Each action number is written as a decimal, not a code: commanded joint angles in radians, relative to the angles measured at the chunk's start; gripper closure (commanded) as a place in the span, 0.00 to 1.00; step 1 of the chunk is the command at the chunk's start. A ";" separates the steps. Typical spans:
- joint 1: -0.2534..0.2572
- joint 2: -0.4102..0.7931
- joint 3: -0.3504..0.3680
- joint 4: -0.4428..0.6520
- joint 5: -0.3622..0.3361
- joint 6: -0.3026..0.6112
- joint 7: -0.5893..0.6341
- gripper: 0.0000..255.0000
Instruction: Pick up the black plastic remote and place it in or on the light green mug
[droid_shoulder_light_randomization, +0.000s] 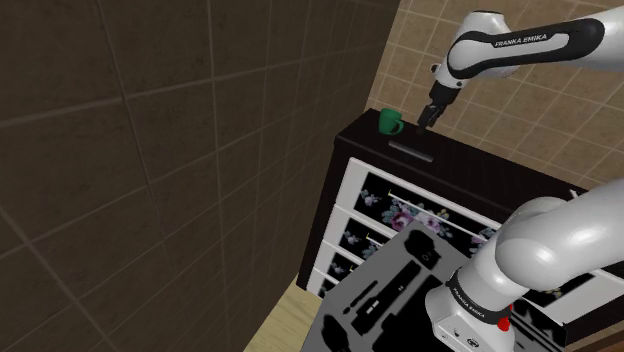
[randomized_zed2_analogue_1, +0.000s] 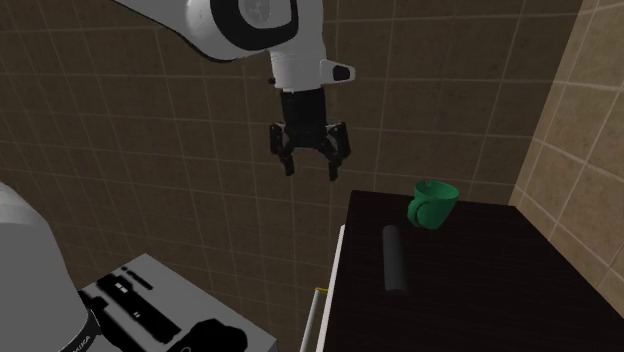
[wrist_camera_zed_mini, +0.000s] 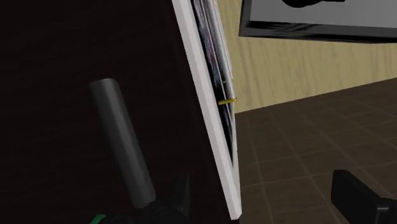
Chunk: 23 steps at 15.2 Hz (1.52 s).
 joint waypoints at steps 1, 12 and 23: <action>0.010 0.071 -0.046 0.022 0.015 0.052 -0.061 0.00; 0.007 0.564 -0.208 0.262 0.345 0.235 -0.506 0.00; -0.092 0.785 -0.145 0.349 0.522 0.320 -0.669 0.00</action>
